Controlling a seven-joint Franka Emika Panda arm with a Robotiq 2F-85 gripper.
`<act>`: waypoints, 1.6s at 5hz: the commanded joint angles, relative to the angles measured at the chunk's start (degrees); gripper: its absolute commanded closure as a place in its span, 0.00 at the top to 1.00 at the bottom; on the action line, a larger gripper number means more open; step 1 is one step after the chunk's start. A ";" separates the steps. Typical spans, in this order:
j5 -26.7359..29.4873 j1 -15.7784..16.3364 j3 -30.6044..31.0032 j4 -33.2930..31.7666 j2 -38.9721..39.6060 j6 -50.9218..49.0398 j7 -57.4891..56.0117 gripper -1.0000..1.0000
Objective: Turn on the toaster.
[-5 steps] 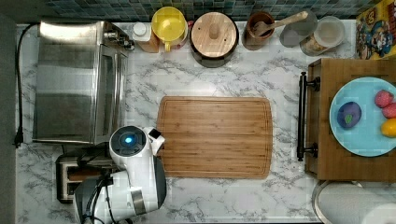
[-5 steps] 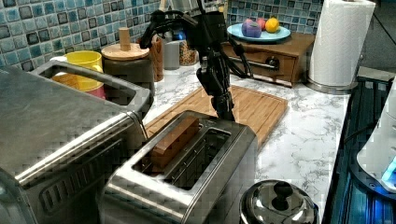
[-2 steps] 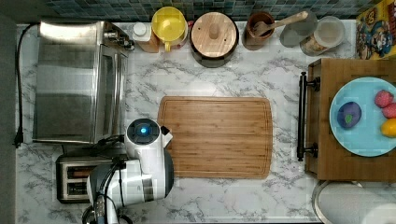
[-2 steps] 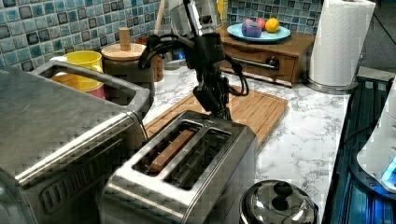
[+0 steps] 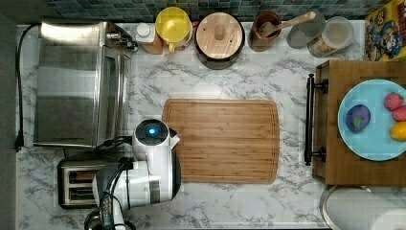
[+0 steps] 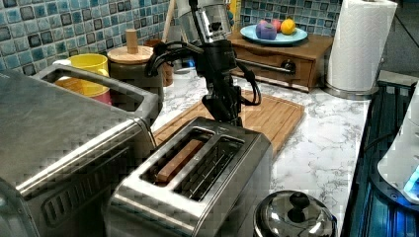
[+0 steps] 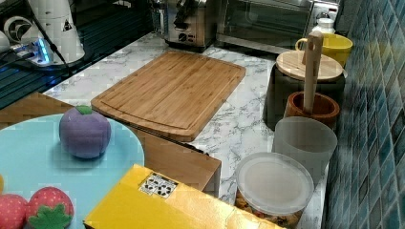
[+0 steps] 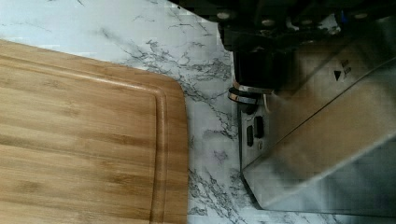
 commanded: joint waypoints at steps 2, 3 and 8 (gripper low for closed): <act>-1.61 0.32 0.02 -12.28 4.64 11.16 -1.91 0.00; -1.57 0.57 -0.22 -12.31 4.63 11.15 -1.94 0.00; -1.59 0.50 -0.15 -12.28 4.64 11.16 -1.92 0.00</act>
